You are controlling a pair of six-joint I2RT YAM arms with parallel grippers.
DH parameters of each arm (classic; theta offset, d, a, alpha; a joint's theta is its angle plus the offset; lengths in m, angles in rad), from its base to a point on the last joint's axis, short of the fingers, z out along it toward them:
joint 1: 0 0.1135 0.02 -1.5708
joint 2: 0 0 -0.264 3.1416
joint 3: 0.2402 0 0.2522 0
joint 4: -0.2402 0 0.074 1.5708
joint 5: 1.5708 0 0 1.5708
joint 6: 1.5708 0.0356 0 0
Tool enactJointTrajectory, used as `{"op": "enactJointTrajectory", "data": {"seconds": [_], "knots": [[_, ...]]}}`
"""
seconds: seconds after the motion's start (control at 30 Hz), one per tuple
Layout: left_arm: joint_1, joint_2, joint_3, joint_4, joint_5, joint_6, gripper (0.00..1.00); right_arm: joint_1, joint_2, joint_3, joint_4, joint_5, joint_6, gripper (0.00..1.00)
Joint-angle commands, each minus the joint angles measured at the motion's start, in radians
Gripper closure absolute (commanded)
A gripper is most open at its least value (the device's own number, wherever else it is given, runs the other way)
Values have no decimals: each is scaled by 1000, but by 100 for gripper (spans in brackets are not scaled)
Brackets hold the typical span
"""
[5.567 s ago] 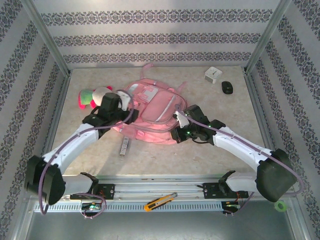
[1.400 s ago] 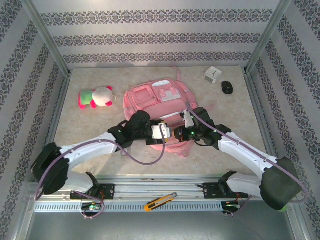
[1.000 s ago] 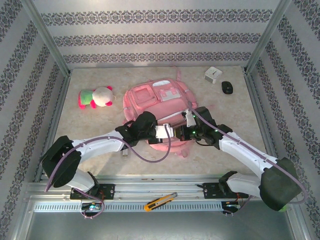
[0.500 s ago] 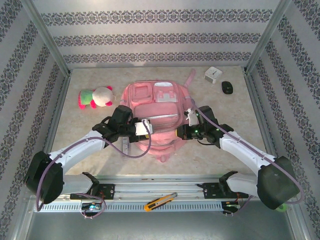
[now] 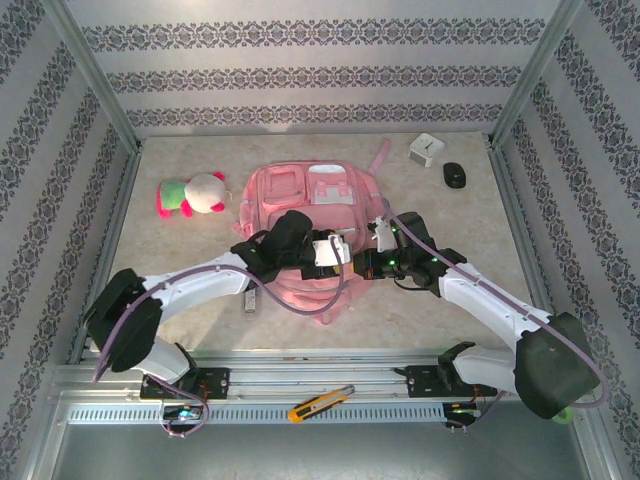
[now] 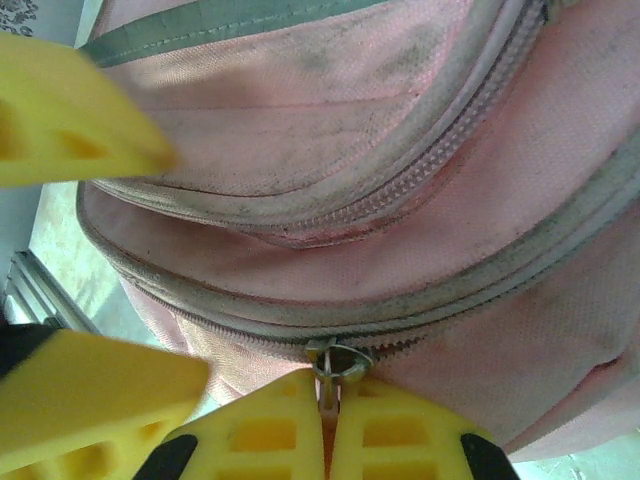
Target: Pack the student bag
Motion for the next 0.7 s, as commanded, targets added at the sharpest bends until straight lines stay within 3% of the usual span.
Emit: {"op": "enactJointTrajectory", "data": {"seconds": [0.0,0.07,0.1,0.2,0.27,0.43,0.57,0.67], "knots": [[-5,36,24,12,-10,6,43,12,-18,8,44,-2,4,100],[-4,49,15,10,-11,12,45,11,-19,11,44,-1,2,100],[-3,53,16,0,-12,17,51,11,-20,12,44,-1,2,100],[4,47,13,-34,-9,26,89,2,-24,15,32,3,-2,100],[18,22,-2,-54,26,37,99,-24,-30,6,32,1,1,100],[76,-85,-58,-93,144,86,100,-162,-12,-16,37,-40,-4,100],[114,-169,-90,-138,253,126,100,-291,89,4,71,-77,-26,100],[117,-192,-91,-220,318,195,100,-324,174,60,115,-89,-37,100]]}}
